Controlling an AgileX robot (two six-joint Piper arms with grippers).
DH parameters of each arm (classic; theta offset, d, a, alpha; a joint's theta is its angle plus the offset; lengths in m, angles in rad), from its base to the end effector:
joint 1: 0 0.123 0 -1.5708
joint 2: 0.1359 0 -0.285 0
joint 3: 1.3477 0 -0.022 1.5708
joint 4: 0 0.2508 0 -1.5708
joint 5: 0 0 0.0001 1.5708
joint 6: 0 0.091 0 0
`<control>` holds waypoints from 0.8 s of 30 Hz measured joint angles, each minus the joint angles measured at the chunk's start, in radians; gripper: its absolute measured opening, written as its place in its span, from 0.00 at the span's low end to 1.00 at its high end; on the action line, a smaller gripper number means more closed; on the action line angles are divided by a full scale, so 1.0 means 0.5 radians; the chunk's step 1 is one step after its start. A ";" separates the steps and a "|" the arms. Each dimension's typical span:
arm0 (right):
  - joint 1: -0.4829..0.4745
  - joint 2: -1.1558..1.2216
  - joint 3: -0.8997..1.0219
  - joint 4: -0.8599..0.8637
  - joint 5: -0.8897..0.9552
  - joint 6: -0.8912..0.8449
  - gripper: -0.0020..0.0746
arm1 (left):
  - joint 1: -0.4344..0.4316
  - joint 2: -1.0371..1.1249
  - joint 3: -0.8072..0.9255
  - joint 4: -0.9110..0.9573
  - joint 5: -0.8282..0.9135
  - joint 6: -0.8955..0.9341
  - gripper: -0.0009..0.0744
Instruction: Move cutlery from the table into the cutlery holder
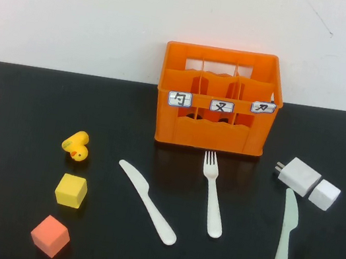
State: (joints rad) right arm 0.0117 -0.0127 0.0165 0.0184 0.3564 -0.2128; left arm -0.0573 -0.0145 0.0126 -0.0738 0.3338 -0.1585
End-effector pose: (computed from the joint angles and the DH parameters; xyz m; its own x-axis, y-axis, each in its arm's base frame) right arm 0.0528 0.0012 0.1762 -0.2609 -0.1974 -0.9450 -0.0699 0.9802 -0.1854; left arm 0.0530 -0.0052 0.1797 -0.2531 -0.2121 -0.9439 0.0240 0.9740 -0.2253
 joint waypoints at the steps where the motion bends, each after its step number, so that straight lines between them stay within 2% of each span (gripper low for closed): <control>1: 0.000 0.000 0.000 0.000 0.000 0.000 0.02 | 0.000 0.000 0.000 0.000 0.000 0.000 0.01; 6: 0.000 0.000 0.005 0.000 -0.054 0.000 0.02 | 0.000 0.000 0.005 0.000 -0.042 0.000 0.01; 10: 0.000 0.000 0.023 0.000 -0.308 0.000 0.02 | 0.000 0.000 0.017 0.000 -0.226 0.000 0.01; 18: 0.000 0.000 0.023 0.006 -1.280 0.067 0.02 | 0.000 0.000 0.017 -0.004 -1.111 -0.016 0.01; 24: 0.000 0.000 0.023 0.122 -1.627 0.169 0.02 | 0.000 0.000 0.017 -0.004 -1.660 -0.229 0.01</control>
State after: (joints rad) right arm 0.0117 -0.0127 0.0278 0.0792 -0.4570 -0.1284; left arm -0.0573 -0.0145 0.0208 -0.0757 -0.4962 -0.2728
